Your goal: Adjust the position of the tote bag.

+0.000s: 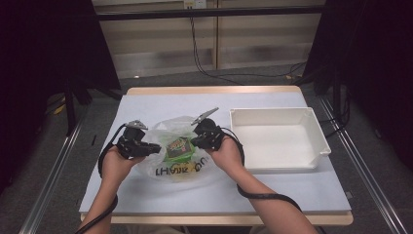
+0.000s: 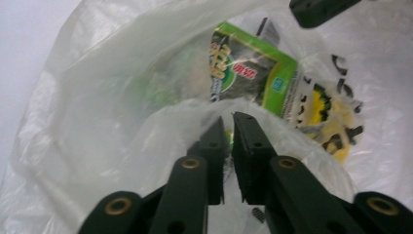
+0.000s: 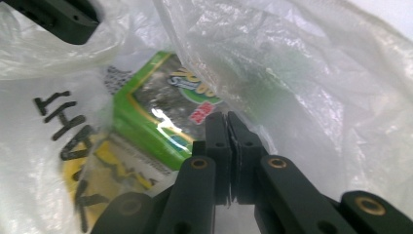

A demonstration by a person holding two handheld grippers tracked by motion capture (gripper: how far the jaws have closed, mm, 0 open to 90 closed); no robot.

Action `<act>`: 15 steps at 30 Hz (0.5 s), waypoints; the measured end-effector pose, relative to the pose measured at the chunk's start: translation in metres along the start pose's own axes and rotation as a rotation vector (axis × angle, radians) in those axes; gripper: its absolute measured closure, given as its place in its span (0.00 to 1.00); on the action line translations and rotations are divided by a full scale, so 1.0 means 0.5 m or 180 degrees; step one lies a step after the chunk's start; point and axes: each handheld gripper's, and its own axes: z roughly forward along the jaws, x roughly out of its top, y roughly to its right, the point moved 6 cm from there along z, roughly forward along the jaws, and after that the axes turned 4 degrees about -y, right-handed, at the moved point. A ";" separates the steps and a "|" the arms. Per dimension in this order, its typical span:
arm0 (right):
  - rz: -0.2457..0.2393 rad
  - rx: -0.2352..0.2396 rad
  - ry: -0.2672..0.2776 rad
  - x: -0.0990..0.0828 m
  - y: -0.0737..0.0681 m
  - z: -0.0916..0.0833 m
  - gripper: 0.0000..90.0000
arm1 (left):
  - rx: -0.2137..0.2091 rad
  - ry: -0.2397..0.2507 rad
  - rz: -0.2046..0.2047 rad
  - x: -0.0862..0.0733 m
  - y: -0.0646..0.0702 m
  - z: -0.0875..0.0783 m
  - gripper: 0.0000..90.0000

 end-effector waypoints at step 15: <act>0.0237 0.0015 -0.0031 0.038 0.036 0.020 0.97 | 0.0023 -0.0034 -0.0161 -0.047 -0.038 -0.007 0.93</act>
